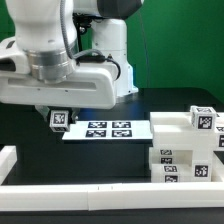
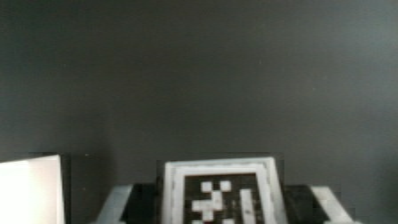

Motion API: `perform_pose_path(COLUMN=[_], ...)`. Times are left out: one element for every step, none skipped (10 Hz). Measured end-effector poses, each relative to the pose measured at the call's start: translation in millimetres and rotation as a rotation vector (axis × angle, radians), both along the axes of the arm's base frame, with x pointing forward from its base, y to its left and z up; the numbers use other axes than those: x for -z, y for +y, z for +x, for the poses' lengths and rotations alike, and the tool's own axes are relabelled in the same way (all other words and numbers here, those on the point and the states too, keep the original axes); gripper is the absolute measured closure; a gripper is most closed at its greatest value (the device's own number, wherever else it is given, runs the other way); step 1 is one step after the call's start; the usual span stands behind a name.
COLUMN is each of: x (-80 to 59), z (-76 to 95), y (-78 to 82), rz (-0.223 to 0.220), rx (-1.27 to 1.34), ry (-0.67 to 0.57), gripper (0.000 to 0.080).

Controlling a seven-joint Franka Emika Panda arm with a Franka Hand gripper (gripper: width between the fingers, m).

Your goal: Assemble chair

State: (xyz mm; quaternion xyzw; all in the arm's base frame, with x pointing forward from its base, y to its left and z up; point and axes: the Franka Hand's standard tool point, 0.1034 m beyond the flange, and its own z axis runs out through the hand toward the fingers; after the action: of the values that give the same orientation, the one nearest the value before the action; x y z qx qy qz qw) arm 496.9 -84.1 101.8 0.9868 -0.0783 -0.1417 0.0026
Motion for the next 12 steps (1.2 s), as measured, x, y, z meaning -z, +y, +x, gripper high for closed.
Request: perform_pose_path(x=[-25.3, -38.9, -36.1, -28.2, -29.0, -30.0, -32.4, -45.9, -55.0, -57.7, -56.7, -50.0], z=[9.8, 9.7, 7.6, 4.7, 6.6, 10.5, 9.1, 10.7, 13.2, 14.0, 10.7, 7.1], y=[28.8, 52.0, 56.5, 47.9, 50.4, 50.8, 61.7, 89.7, 111.9, 141.9, 167.5, 179.0], rz=[0.001, 0.0, -0.005, -0.027, -0.035, -0.048, -0.055, -0.037, -0.02, -0.018, -0.018, -0.023], rx=[-0.011, 0.002, -0.004, 0.006, -0.003, -0.009, 0.018, 0.004, 0.003, 0.014, 0.03, 0.031], ry=[-0.124, -0.21, -0.277, -0.345, -0.403, -0.465, -0.506, -0.527, -0.55, -0.585, -0.591, -0.582], gripper=[0.0518, 0.0518, 0.0518, 0.0518, 0.0518, 0.0518, 0.0518, 0.0518, 0.0518, 0.0518, 0.0518, 0.0518])
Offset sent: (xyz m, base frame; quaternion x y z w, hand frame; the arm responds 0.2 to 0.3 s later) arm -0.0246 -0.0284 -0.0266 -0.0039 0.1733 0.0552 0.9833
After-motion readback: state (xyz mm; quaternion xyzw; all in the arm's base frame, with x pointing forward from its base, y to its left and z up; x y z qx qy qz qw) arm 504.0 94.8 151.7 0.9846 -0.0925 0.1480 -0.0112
